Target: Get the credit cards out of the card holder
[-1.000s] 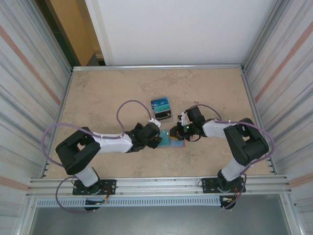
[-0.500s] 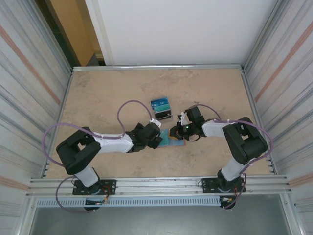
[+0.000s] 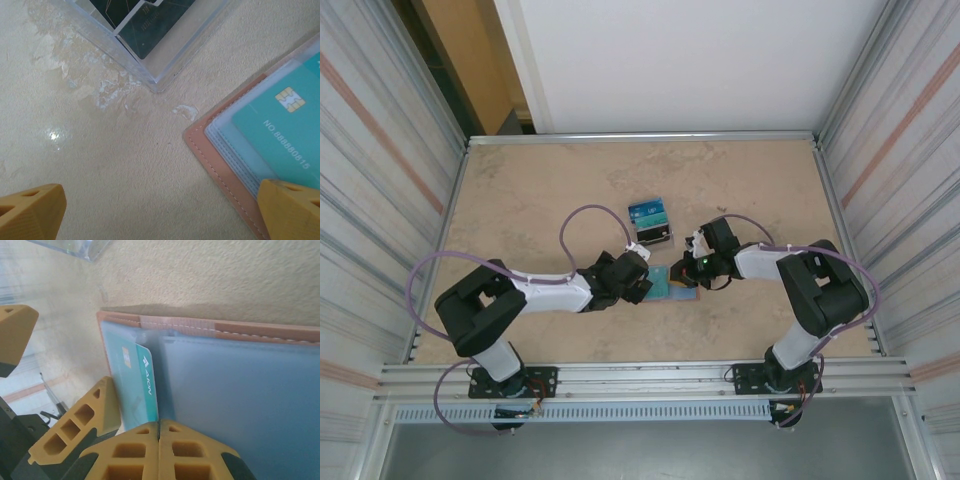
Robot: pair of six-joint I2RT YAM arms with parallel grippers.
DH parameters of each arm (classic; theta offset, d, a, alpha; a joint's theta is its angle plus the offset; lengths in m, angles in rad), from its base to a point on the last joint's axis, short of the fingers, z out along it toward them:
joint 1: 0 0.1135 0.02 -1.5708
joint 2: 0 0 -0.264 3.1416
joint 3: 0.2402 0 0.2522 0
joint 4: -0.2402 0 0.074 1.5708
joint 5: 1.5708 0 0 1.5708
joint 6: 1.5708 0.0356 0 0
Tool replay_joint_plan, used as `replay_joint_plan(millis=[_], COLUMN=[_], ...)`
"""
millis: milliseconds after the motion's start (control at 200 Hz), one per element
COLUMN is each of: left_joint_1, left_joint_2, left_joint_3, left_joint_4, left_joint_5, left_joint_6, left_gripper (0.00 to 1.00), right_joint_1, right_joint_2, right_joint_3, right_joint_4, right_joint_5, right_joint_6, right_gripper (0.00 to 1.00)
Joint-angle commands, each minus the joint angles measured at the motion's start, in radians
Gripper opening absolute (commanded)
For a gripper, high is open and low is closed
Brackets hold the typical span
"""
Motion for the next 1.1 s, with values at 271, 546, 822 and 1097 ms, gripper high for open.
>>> replay_joint_plan(millis=[271,546,822,1097], left_joint_1=[-0.006,-0.008,0.000,0.006], left_joint_2=[-0.030,-0.058,0.020,0.091], left_joint_3=[0.011,0.055,0.109,0.135], left_joint_4=[-0.027,-0.021,0.018,0.011], left_joint_5=[-0.009,0.001,0.027,0.044], left_joint_6=[0.021,0.068,0.123,0.140], left_gripper=[0.99,0.99,0.99,0.99], right_joint_1=[-0.025,-0.029,-0.029,-0.029], right_joint_2=[-0.043,-0.054,-0.054,-0.066], right_joint_3=[0.025,0.027,0.028,0.017], right_joint_4=[-0.070,-0.086,-0.086,-0.090], right_joint_5=[0.014,0.020,0.015,0.023], right_joint_6=[-0.046,-0.053,-0.053,-0.051], right_gripper=[0.00,0.00,0.00,0.00])
